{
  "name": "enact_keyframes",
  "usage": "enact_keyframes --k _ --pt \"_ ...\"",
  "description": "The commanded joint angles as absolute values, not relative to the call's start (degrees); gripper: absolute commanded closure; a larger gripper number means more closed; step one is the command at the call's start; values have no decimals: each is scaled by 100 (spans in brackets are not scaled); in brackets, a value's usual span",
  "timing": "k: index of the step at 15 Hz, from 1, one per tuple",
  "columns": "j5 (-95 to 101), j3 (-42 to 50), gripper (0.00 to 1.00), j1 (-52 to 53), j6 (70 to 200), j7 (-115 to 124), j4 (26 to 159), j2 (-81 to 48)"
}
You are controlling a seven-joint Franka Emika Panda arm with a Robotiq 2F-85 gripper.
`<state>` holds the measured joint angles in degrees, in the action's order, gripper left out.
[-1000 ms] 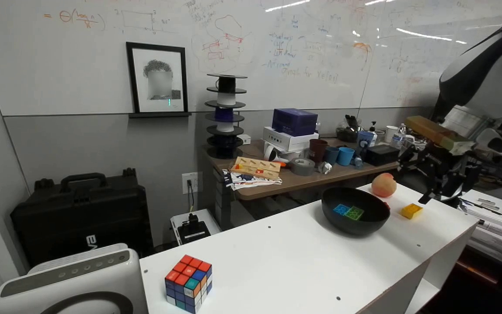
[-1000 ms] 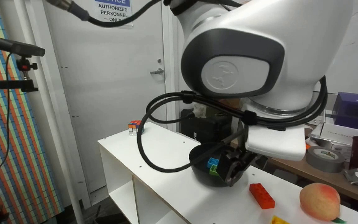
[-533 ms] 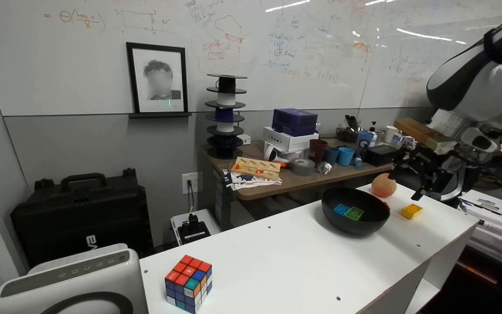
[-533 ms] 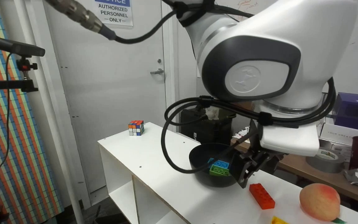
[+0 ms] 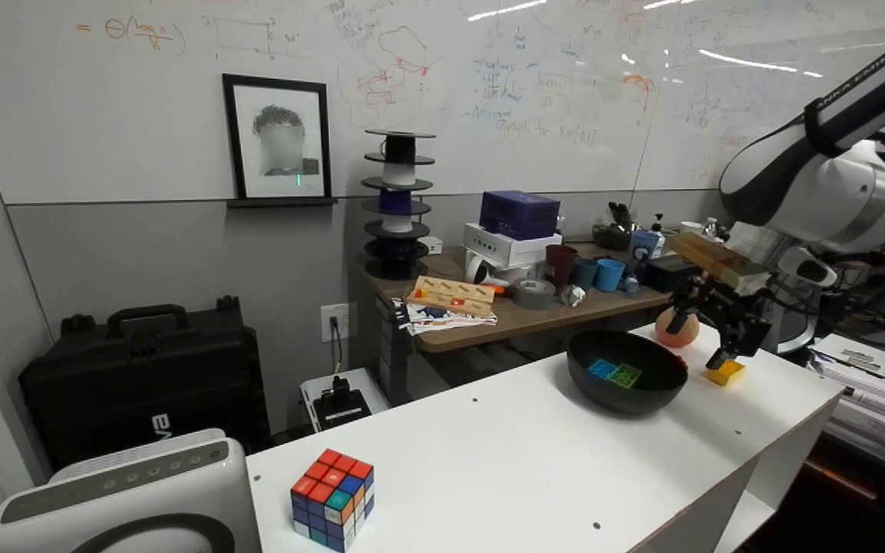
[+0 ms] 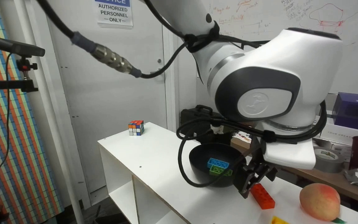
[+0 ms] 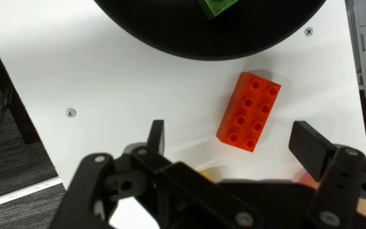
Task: Pick up the building block toys from the top of the cabinet and put them in the black bowl.
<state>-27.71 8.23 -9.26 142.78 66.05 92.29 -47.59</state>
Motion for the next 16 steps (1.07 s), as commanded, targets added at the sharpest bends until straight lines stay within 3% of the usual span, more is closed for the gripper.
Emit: enact_keyframes --k 1,16 --pt "-2589 885 0 -897 14225 6890 8816 -5051" --pt "-2756 646 0 -1136 14568 7129 7913 -5874"
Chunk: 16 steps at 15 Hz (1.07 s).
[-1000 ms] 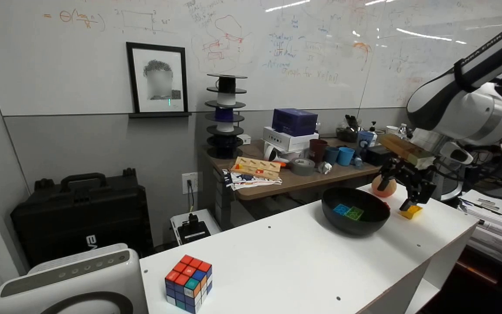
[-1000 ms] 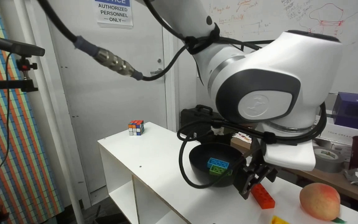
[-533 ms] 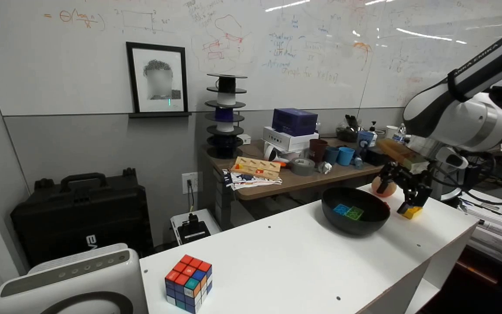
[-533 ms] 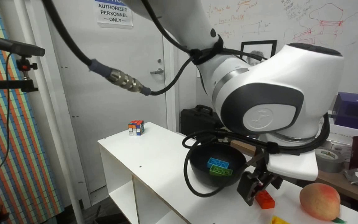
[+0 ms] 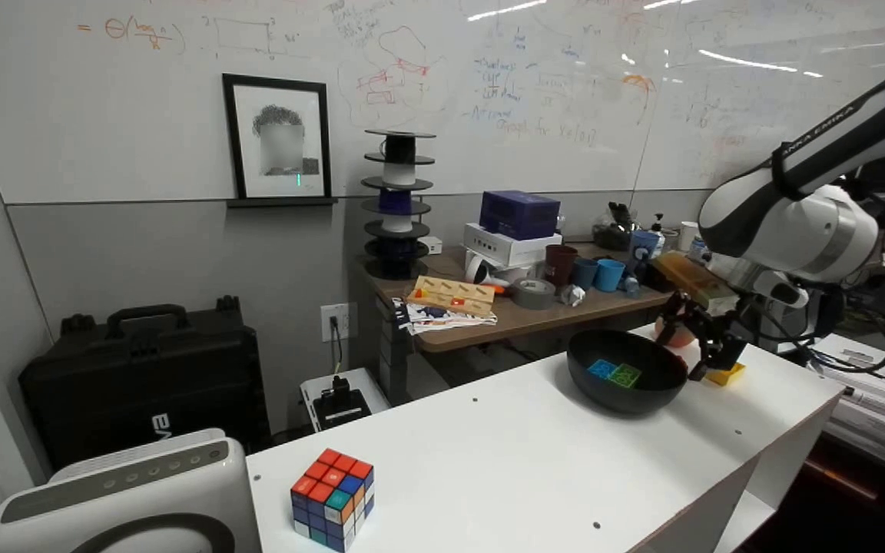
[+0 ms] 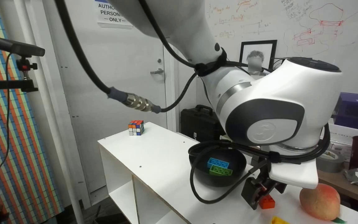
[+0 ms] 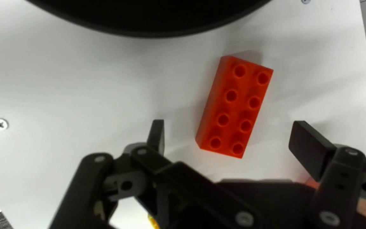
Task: Pick up the building block toys from the top of the cabinet and put them in the black bowl.
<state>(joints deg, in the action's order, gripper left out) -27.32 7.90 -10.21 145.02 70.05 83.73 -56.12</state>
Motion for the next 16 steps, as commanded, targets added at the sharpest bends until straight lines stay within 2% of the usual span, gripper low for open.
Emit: enact_keyframes --k 1,4,5,13,16 --pt "-2758 619 0 -1152 14570 7143 7832 -5929" --pt "-2825 448 0 -1240 14563 7080 7745 -6005" --pt "-2855 376 19 -1282 14555 7038 7716 -6038" --pt "-3009 -21 82 -1340 14500 6867 8195 -5712" --pt "-2994 -20 86 -1255 14512 6906 8525 -5475"
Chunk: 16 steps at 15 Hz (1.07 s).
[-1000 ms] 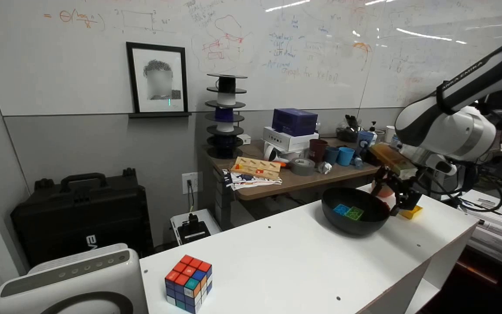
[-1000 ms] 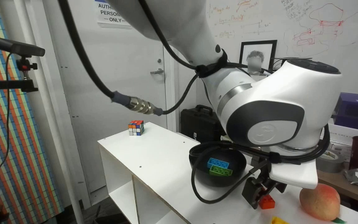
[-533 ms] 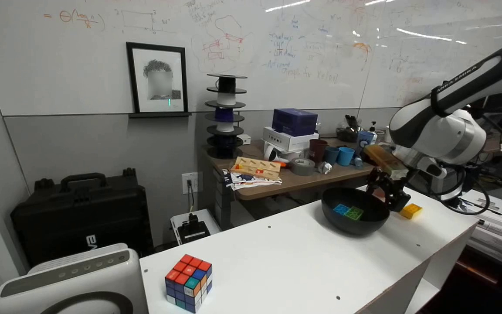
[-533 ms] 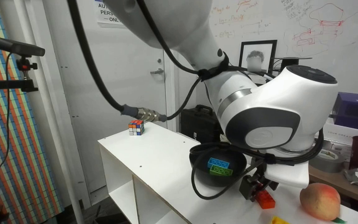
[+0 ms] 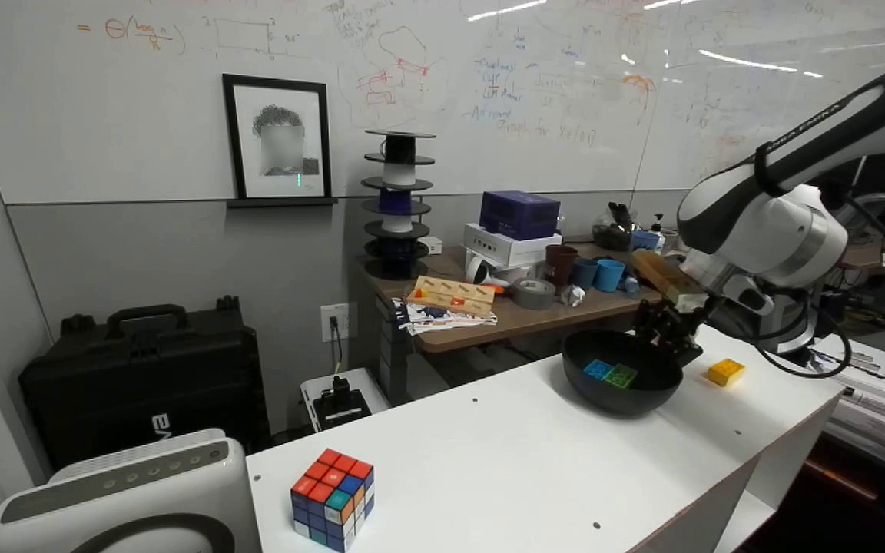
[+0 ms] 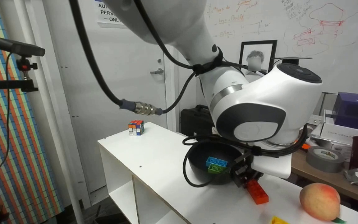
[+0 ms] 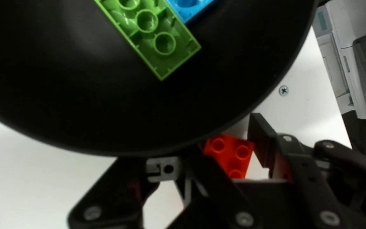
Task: Pick up the building block toys from the top of the cabinet and put them in the black bowl.
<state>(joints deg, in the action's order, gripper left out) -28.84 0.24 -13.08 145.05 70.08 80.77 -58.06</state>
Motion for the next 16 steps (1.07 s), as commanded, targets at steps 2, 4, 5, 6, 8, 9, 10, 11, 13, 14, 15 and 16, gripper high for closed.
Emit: enact_keyframes --k 2,4,5,6,8,9,10,11,13,14,15,16 --pt "-3007 -25 86 -1222 14545 6895 8738 -5337" --pt "-3022 2 86 -1187 14567 6925 9012 -5163" --pt "-3029 19 86 -1175 14581 6935 9165 -5058" --pt "-3024 50 86 -1160 14583 6948 9327 -4947" --pt "-2956 175 86 -1081 14598 7002 9769 -4619" --pt "-2922 241 86 -1040 14607 7021 9975 -4460" --pt "-2873 332 86 -979 14623 7048 10246 -4245" --pt "-2825 416 86 -916 14611 7070 10488 -4041" --pt "-2775 508 86 -822 14624 6998 10931 -3625" --pt "-2768 486 86 -792 14608 6919 11103 -3415" --pt "-2756 470 86 -755 14599 6865 11229 -3247" --pt "-2699 462 86 -677 14632 6820 11302 -3105"
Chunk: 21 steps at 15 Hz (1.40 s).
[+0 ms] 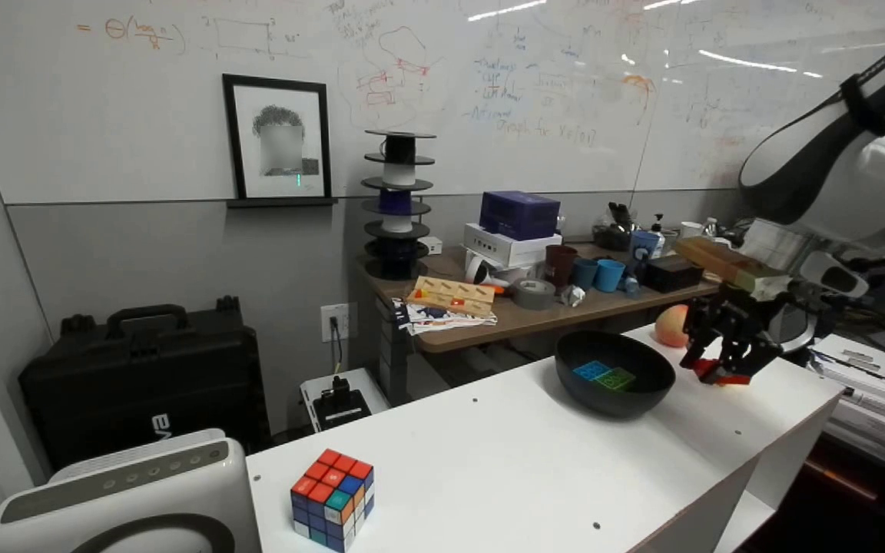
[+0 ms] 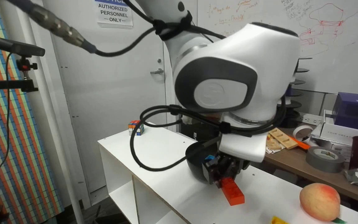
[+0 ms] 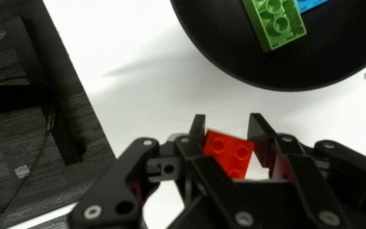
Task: Pick up the building block toys from the top of the cabinet and put them in the black bowl.
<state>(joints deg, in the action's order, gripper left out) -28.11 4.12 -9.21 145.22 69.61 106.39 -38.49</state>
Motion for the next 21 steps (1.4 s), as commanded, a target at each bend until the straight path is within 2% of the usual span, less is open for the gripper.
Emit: enact_keyframes --k 1,13,15,17,21 --pt "-2624 471 86 -588 14665 6786 11363 -2980" --pt "-2345 102 86 -179 15304 6164 10434 -3535" --pt "-2329 91 35 -151 15300 6092 10326 -3608" --pt "-2392 41 31 -191 15305 5965 10249 -3644" --pt "-2556 -59 1 -290 15339 5707 10246 -3573"
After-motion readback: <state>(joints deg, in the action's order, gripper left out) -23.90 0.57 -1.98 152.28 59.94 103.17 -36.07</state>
